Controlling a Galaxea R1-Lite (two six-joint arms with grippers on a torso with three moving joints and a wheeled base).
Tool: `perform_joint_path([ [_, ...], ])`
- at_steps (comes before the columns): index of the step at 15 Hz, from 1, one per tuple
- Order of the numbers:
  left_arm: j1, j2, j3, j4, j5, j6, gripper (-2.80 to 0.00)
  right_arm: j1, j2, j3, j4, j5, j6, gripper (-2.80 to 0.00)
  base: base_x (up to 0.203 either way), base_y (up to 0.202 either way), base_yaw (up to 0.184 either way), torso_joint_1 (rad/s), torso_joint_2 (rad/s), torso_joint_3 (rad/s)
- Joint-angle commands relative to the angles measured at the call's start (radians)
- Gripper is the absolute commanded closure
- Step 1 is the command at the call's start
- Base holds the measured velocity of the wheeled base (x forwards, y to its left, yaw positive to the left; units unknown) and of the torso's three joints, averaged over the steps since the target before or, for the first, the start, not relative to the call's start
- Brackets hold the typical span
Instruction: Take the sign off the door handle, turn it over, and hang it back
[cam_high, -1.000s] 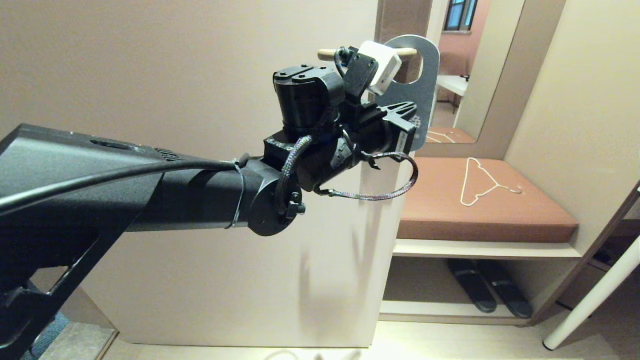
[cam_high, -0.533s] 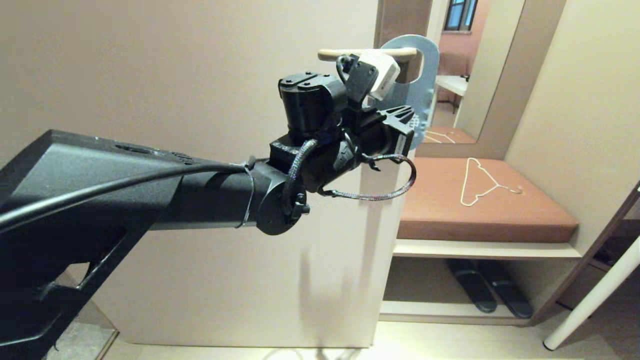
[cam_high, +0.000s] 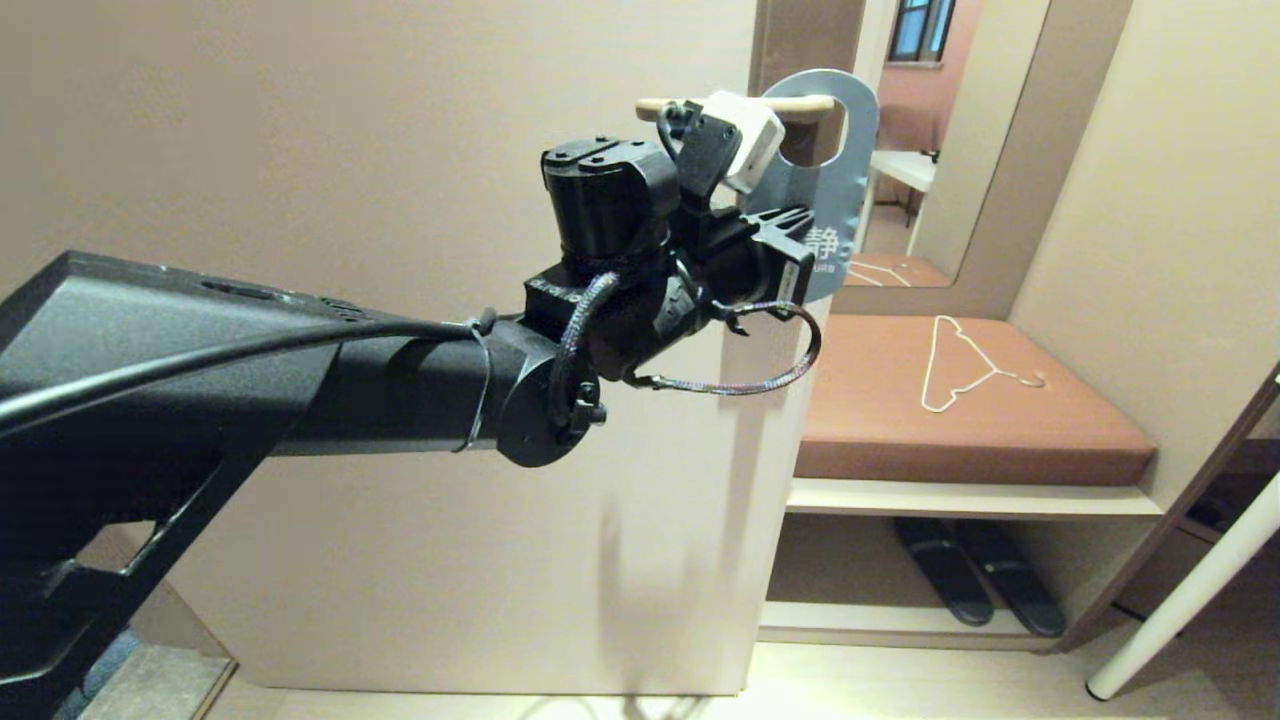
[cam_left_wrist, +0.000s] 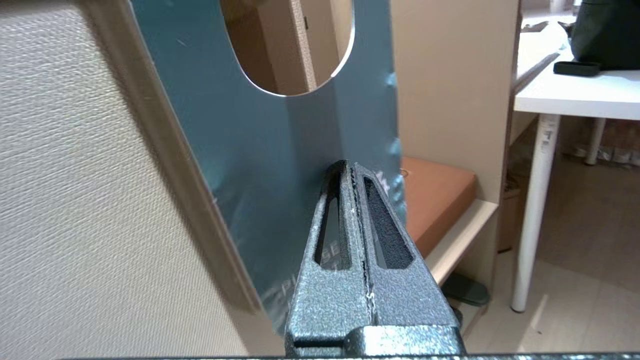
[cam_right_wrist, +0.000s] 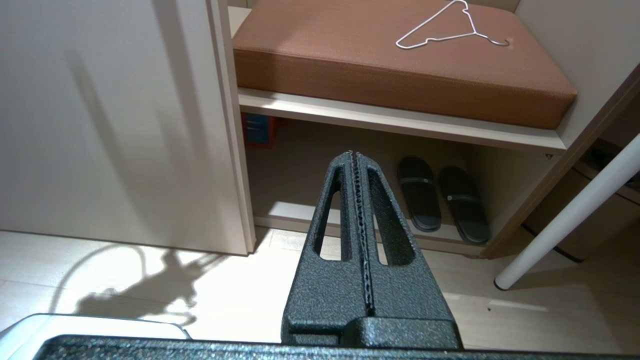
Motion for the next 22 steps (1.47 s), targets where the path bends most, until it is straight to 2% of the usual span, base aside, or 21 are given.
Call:
perform_joint_path([
  [1,-0.003,-0.054,0.045,-0.003,0.0,0.002,0.0,0.0,0.001,0.0,0.001,0.001,-0.001,0.0,0.0,0.0,0.0,0.0,0.0,0.0],
  [4,-0.01,-0.175,0.237,-0.001,0.001,0.017,0.0,0.0,0.001,0.0,0.001,0.001,-0.001,0.0,0.0,0.0,0.0,0.0,0.0,0.0],
  [9,-0.019,-0.46,0.689,0.01,-0.002,0.052,0.0,0.0,0.001,0.0,0.001,0.001,-0.001,0.0,0.0,0.0,0.0,0.0,0.0,0.0],
  [11,0.012,-0.585,0.875,0.013,0.003,0.055,0.0,0.0,0.001,0.0,0.001,0.001,-0.001,0.0,0.0,0.0,0.0,0.0,0.0,0.0],
  [12,0.051,-0.645,0.957,0.013,0.005,0.056,0.0,0.0,0.001,0.0,0.001,0.001,-0.001,0.0,0.0,0.0,0.0,0.0,0.0,0.0],
  [13,0.121,-0.701,1.024,0.014,0.006,0.057,0.0,0.0,0.001,0.0,0.001,0.001,-0.001,0.0,0.0,0.0,0.0,0.0,0.0,0.0],
  [18,0.512,-0.879,1.22,0.015,0.006,0.058,0.0,0.0,0.001,0.0,0.001,0.001,-0.001,0.0,0.0,0.0,0.0,0.0,0.0,0.0],
  [22,0.695,-0.975,1.355,0.009,0.007,0.04,0.0,0.0,0.001,0.0,0.001,0.001,-0.001,0.0,0.0,0.0,0.0,0.0,0.0,0.0],
])
